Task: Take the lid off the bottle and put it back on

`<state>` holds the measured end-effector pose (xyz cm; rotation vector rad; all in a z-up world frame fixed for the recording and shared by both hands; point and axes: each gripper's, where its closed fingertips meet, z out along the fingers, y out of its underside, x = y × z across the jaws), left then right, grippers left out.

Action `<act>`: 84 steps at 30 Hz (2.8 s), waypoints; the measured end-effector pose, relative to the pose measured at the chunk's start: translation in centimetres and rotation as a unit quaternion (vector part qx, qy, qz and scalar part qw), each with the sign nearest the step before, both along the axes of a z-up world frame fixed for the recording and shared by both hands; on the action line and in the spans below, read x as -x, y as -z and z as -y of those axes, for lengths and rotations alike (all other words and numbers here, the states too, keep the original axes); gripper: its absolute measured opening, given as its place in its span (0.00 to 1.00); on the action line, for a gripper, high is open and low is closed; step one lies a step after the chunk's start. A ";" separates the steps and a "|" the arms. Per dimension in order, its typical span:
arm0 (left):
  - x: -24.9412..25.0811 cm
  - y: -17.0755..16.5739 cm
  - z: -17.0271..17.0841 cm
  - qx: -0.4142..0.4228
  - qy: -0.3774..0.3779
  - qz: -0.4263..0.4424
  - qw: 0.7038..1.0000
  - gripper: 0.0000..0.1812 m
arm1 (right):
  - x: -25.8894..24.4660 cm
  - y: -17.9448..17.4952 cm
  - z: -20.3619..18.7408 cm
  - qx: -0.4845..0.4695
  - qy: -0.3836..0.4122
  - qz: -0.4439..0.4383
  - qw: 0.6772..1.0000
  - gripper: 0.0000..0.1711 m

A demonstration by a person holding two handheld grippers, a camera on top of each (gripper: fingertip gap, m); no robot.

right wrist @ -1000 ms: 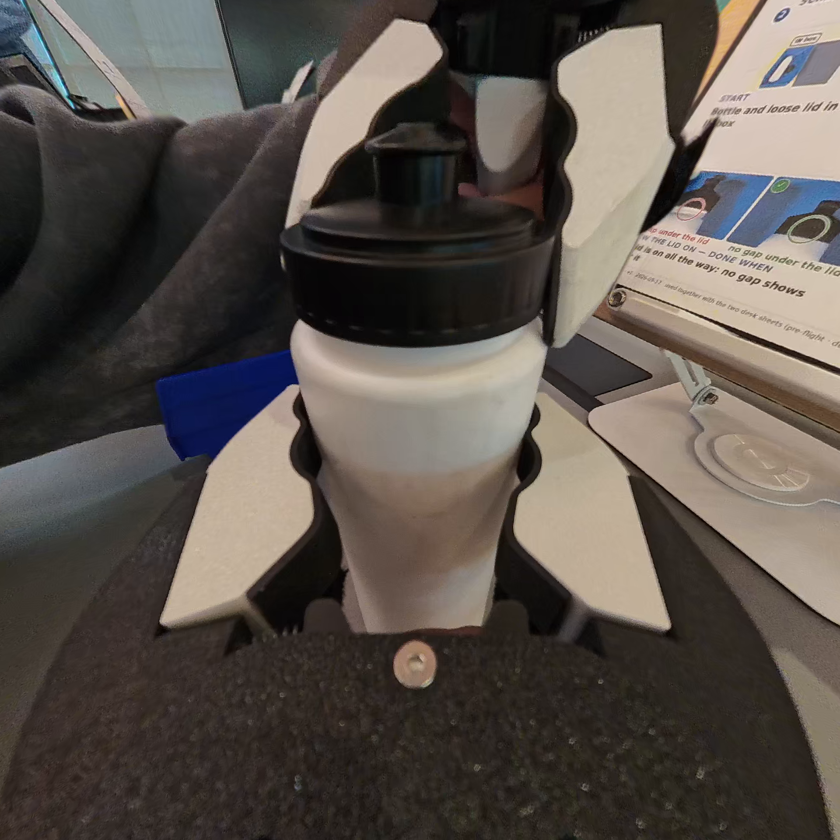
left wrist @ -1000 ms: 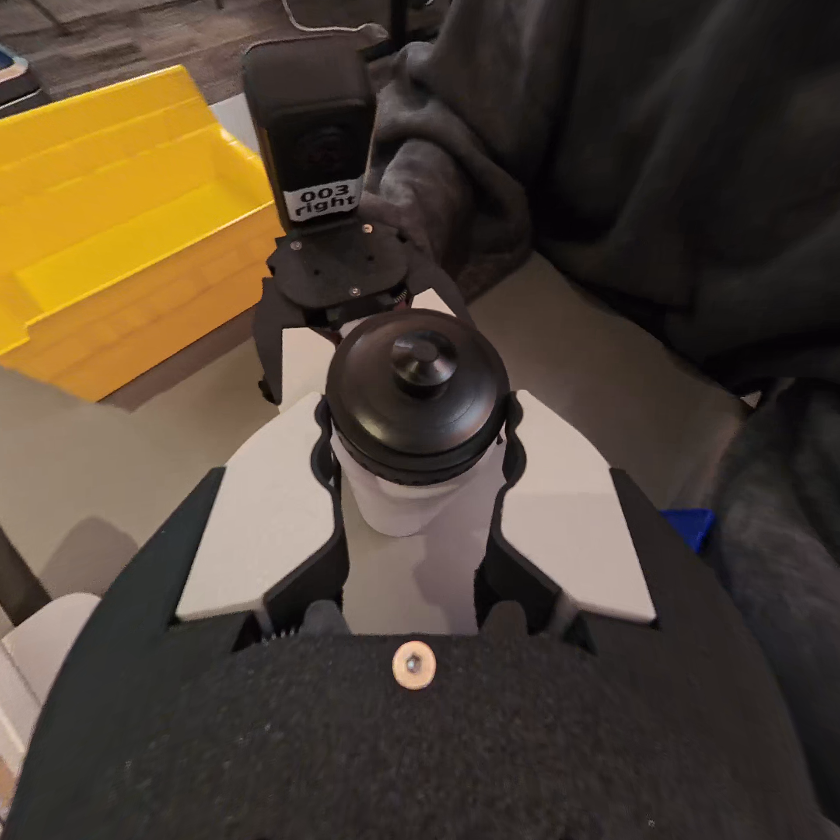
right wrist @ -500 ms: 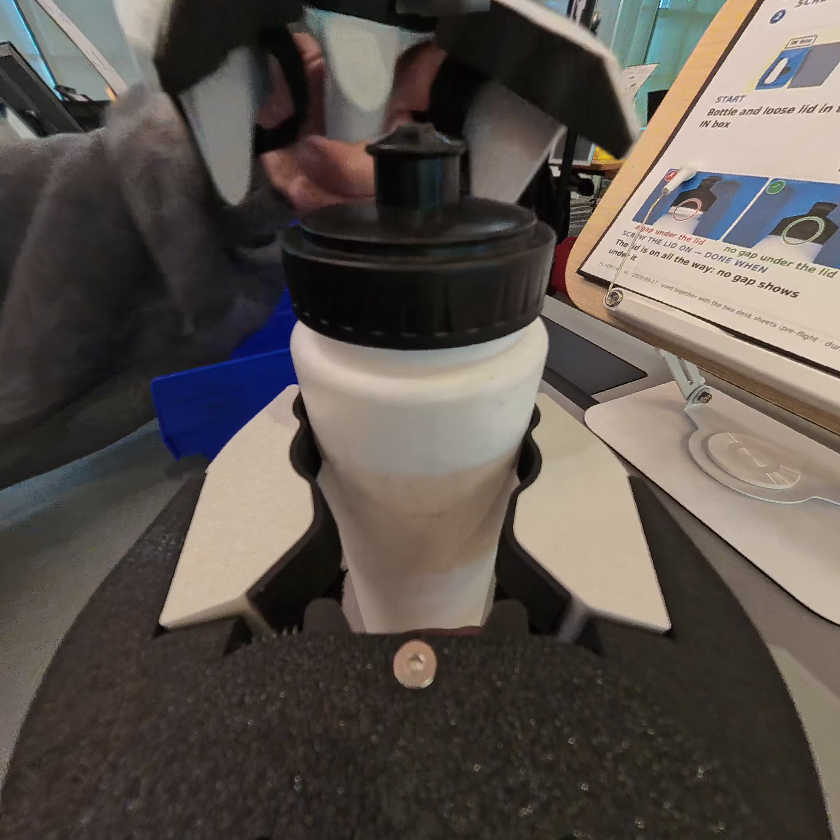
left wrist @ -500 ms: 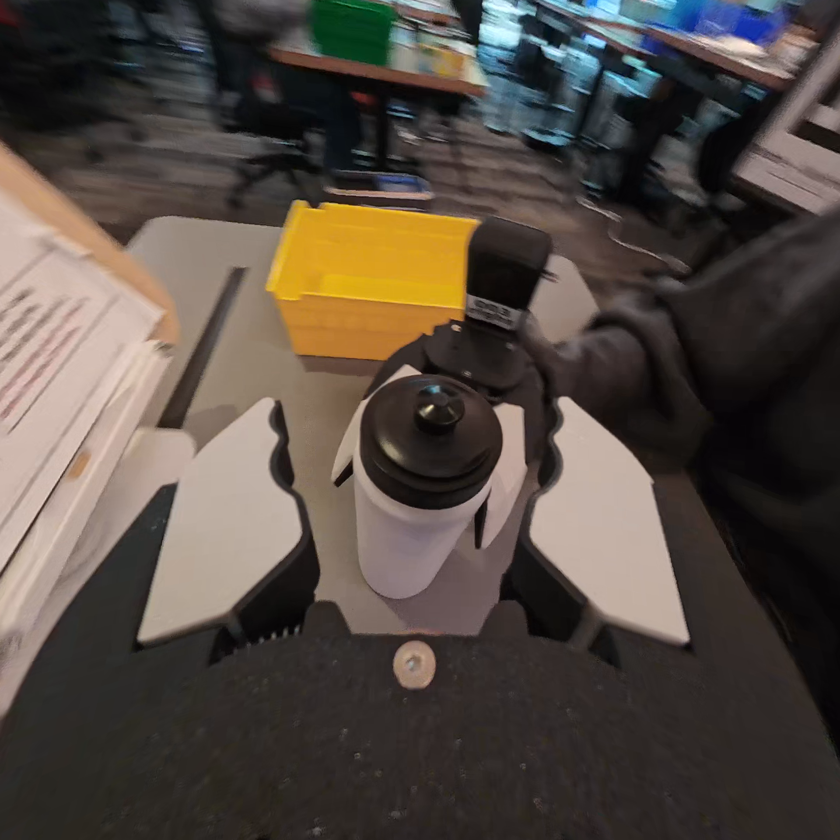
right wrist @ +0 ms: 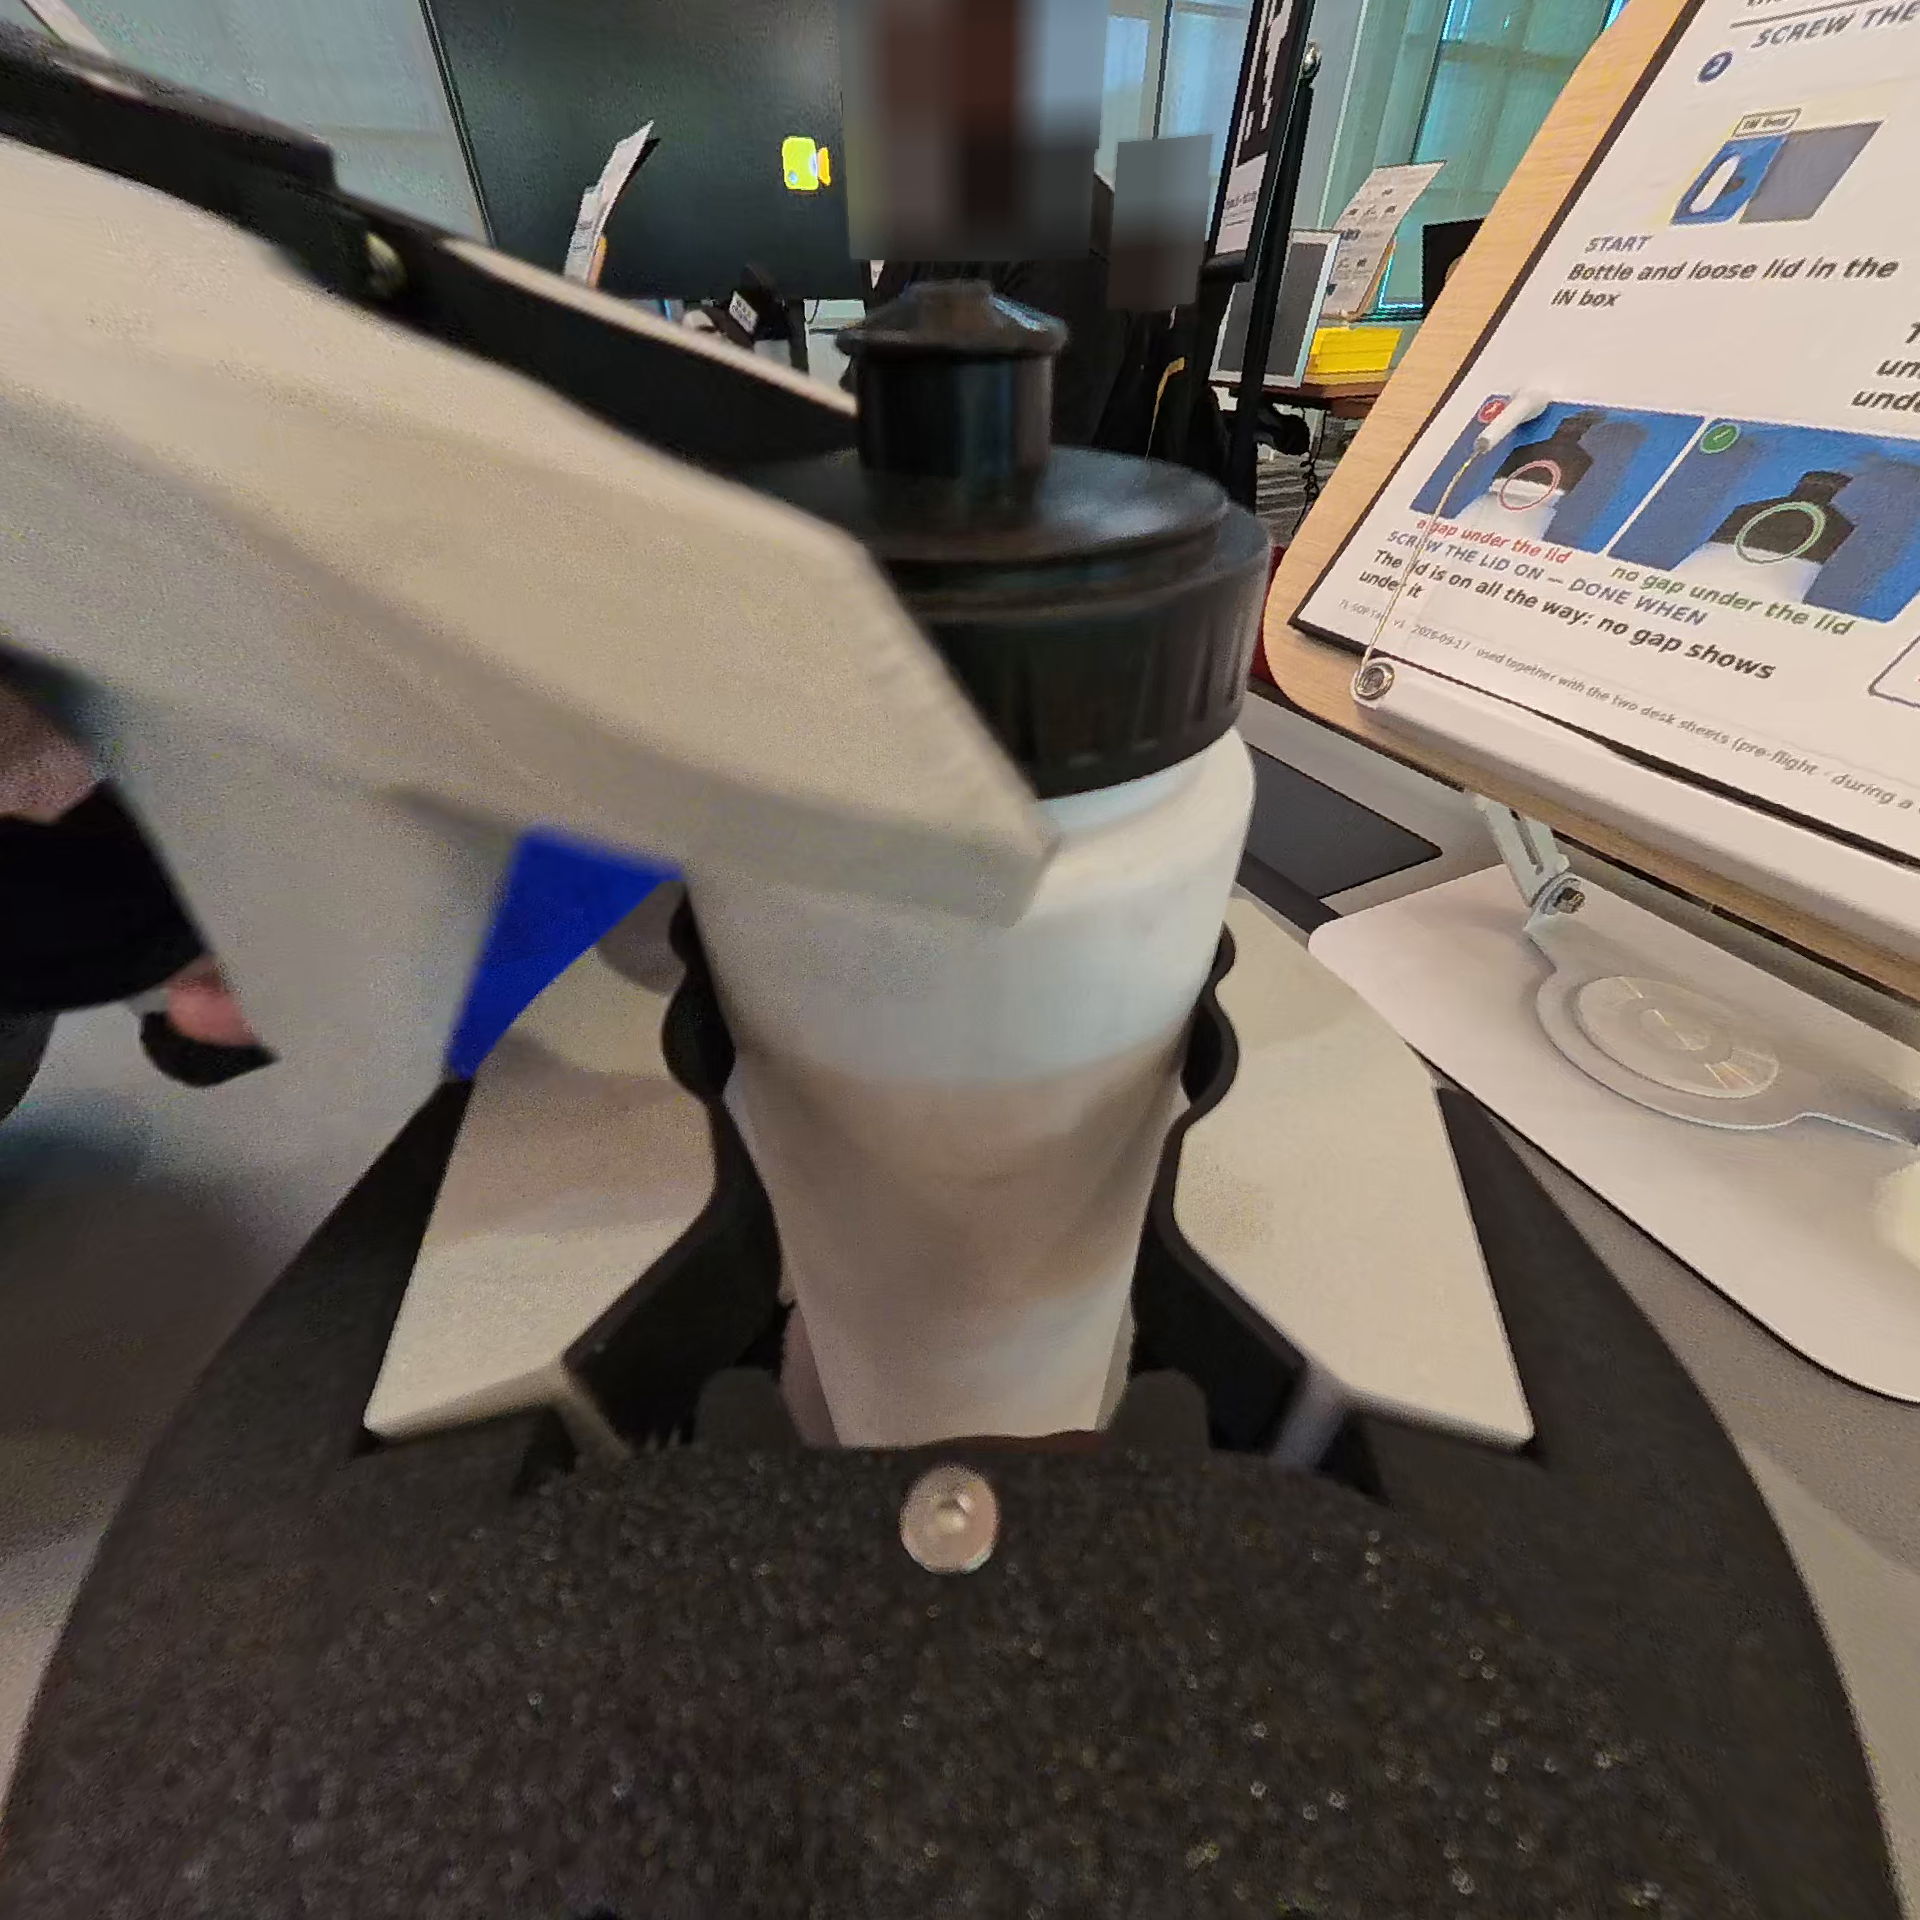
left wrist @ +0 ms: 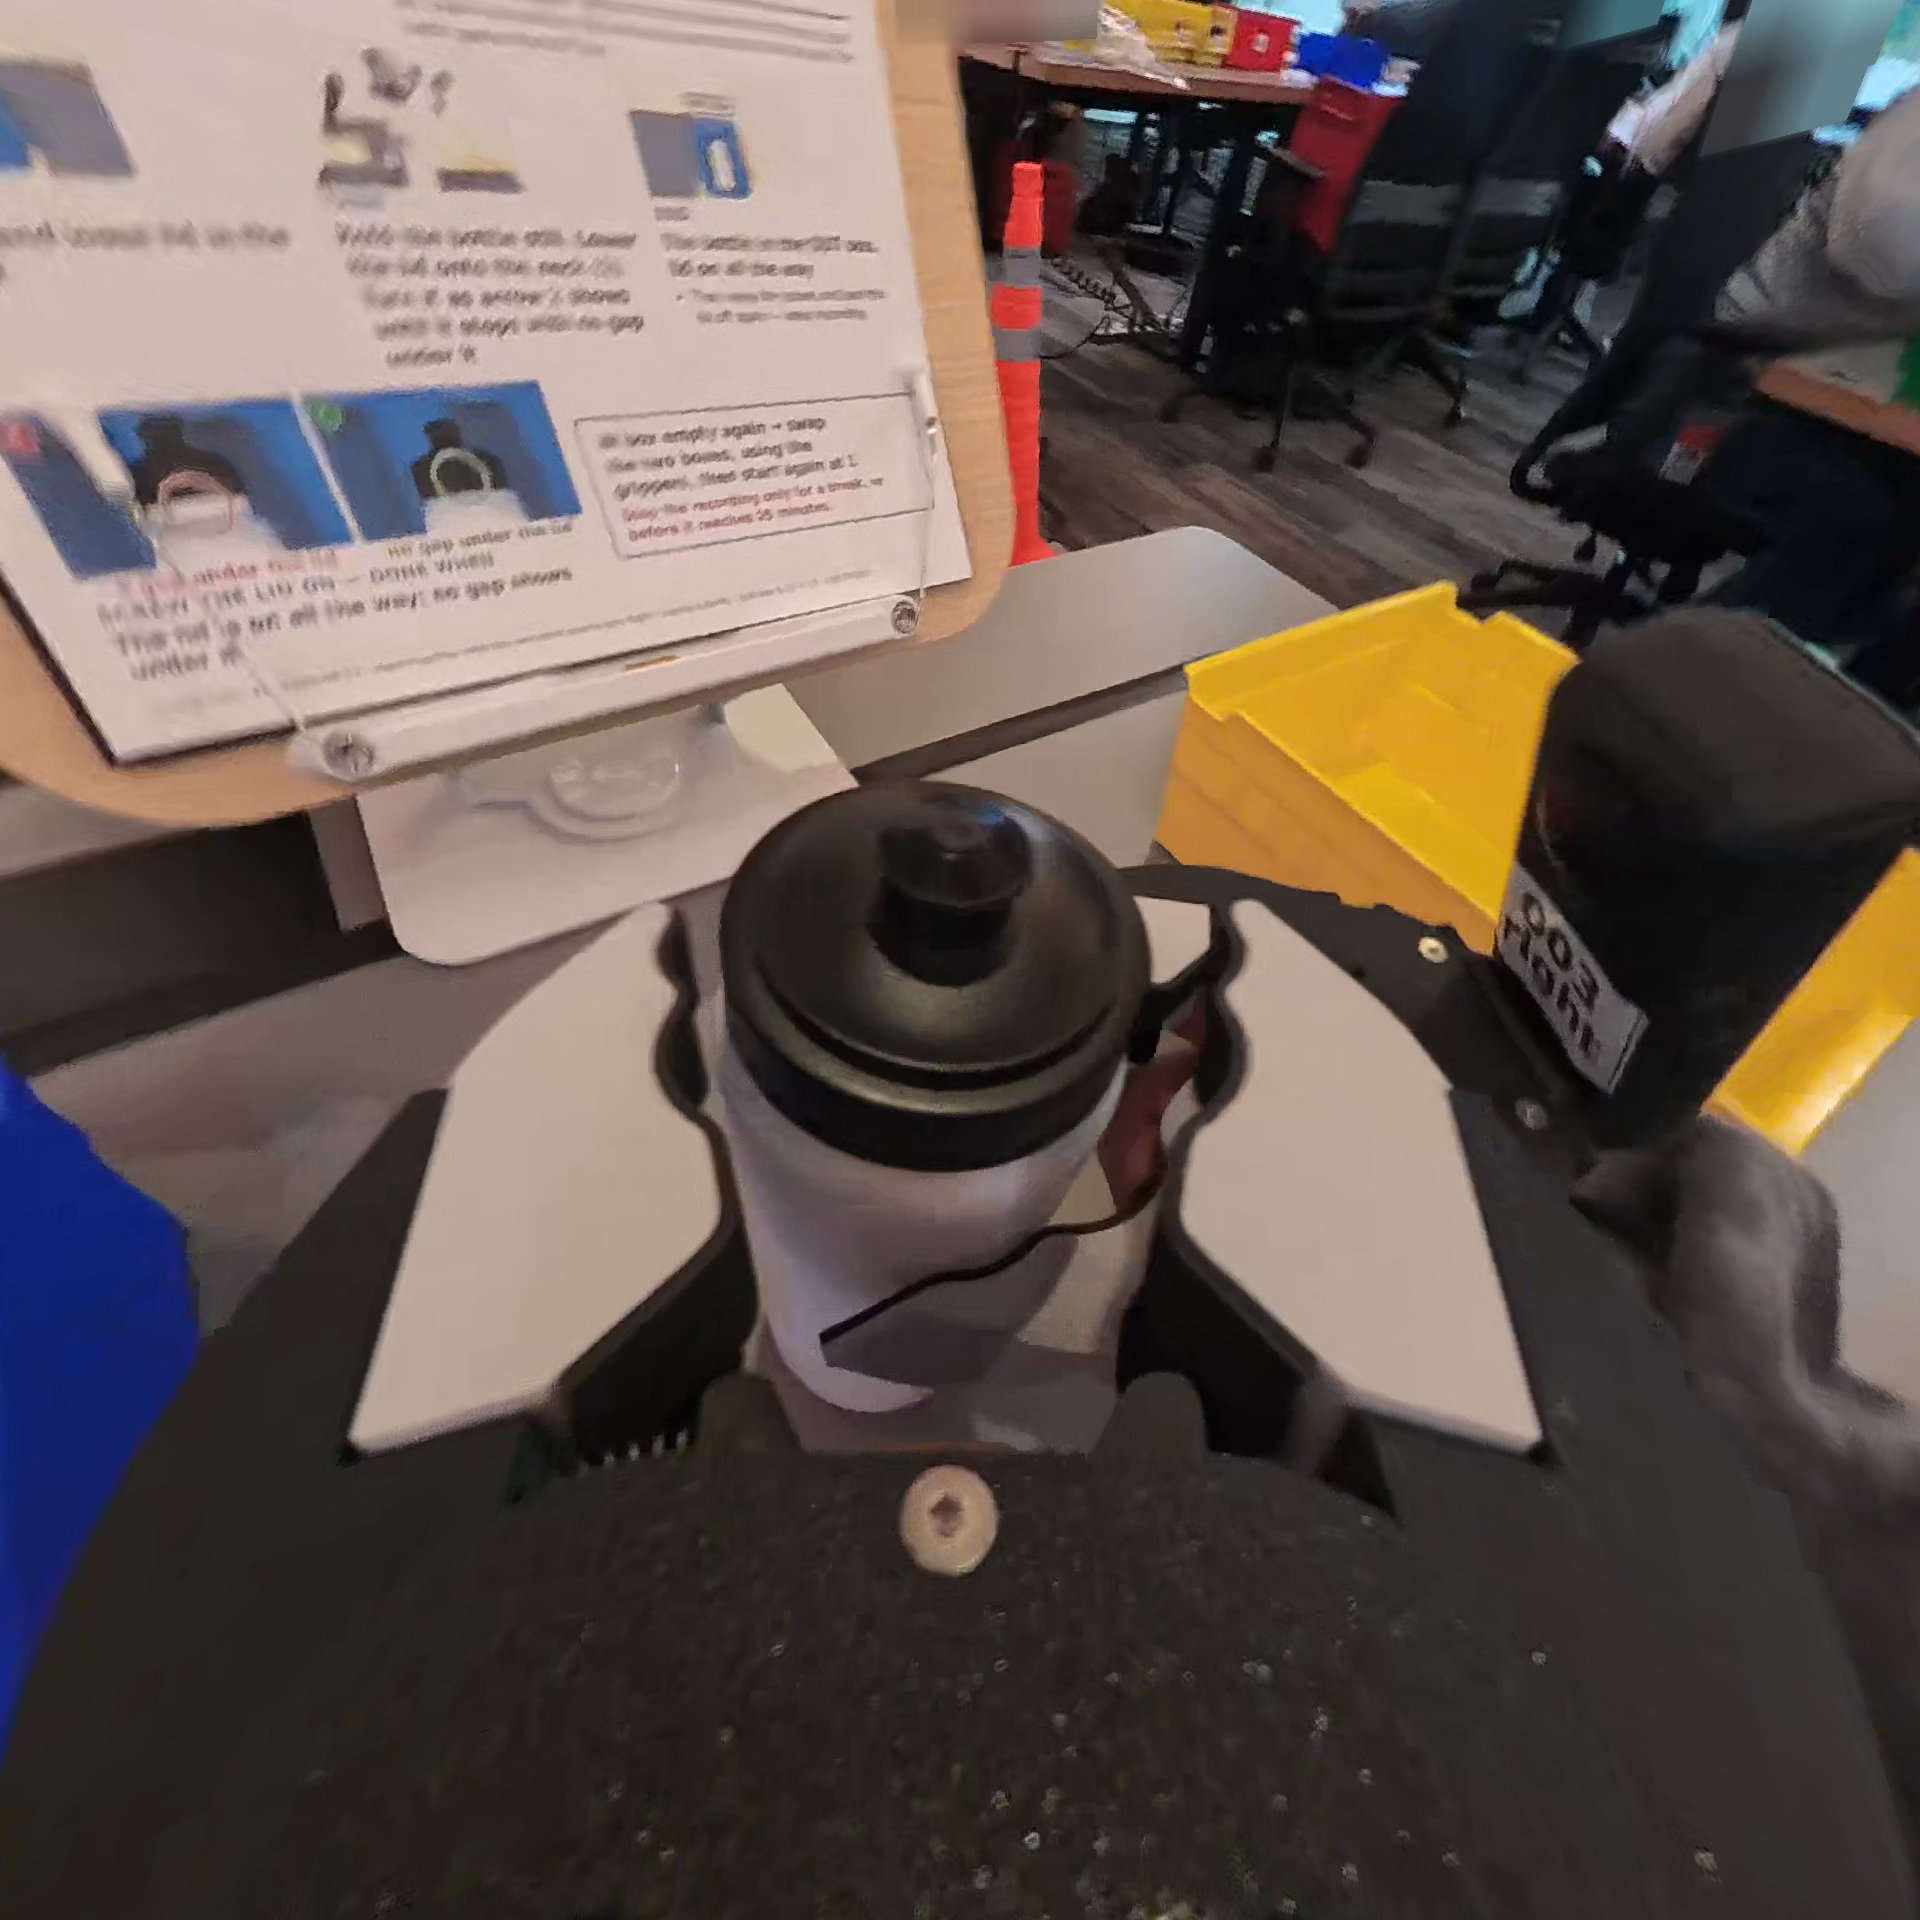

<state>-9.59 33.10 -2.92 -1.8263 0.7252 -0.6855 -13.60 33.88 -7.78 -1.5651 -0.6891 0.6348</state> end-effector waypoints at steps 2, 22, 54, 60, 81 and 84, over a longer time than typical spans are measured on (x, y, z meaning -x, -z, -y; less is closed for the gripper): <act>0.0 0.1 -0.2 0.028 -0.005 0.021 0.999 0.44 | 0.0 0.0 0.0 0.001 0.000 -0.001 1.000 0.51; 0.9 1.2 1.6 0.019 0.572 -0.191 0.797 0.43 | -0.1 0.0 -0.3 0.009 -0.003 -0.004 1.000 0.51; 0.4 0.2 -0.6 -0.009 -0.031 0.008 0.999 0.53 | 0.1 0.0 -0.3 0.005 0.006 -0.001 1.000 0.51; 0.4 0.6 -0.4 -0.013 -0.012 -0.018 1.000 0.43 | 0.3 0.1 -0.1 0.003 0.001 0.007 1.000 0.51; 2.0 1.7 1.7 -0.019 0.601 -0.231 0.765 0.42 | 0.7 0.1 0.0 0.004 -0.013 0.004 1.000 0.50; 2.3 1.8 1.6 -0.035 0.668 -0.266 0.694 0.42 | 0.7 0.1 0.0 0.006 -0.014 0.002 1.000 0.51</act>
